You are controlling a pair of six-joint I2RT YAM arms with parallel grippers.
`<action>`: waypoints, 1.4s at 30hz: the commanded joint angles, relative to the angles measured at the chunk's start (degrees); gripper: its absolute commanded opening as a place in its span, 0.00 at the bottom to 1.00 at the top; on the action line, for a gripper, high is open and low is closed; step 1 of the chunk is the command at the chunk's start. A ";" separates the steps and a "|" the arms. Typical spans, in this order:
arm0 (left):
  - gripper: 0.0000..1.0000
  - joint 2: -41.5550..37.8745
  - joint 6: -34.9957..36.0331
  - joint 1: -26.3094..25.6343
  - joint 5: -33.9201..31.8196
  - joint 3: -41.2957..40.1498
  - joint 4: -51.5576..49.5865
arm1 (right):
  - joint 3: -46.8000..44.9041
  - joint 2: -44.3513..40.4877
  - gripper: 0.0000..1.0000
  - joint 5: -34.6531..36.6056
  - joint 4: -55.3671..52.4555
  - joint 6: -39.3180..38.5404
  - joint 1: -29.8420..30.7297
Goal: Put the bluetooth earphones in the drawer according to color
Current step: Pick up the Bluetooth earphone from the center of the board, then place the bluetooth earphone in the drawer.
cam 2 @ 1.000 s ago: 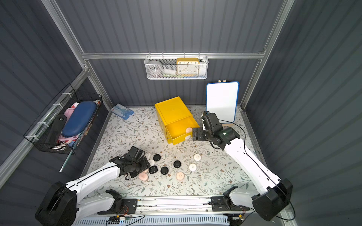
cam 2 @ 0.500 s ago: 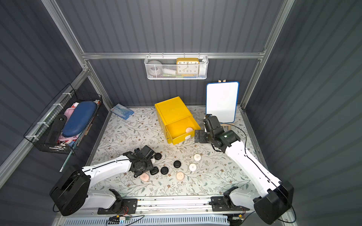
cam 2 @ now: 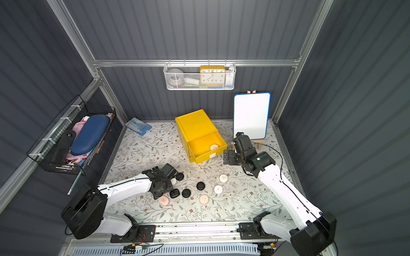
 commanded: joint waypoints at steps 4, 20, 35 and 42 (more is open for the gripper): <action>0.54 1.29 -0.68 -0.32 -0.31 1.07 -5.67 | -2.16 -2.25 0.99 2.63 0.38 1.80 -0.17; 0.54 -2.45 10.11 -0.29 -1.87 22.03 -10.60 | -9.31 -8.50 0.99 -0.85 4.56 2.64 -0.14; 0.53 7.42 24.58 -3.03 5.55 49.86 5.11 | -16.08 -12.47 0.99 -13.04 6.41 3.62 -0.21; 0.52 17.39 30.39 -3.82 9.56 56.35 6.53 | -17.83 -12.13 0.98 -22.26 7.12 2.75 -0.05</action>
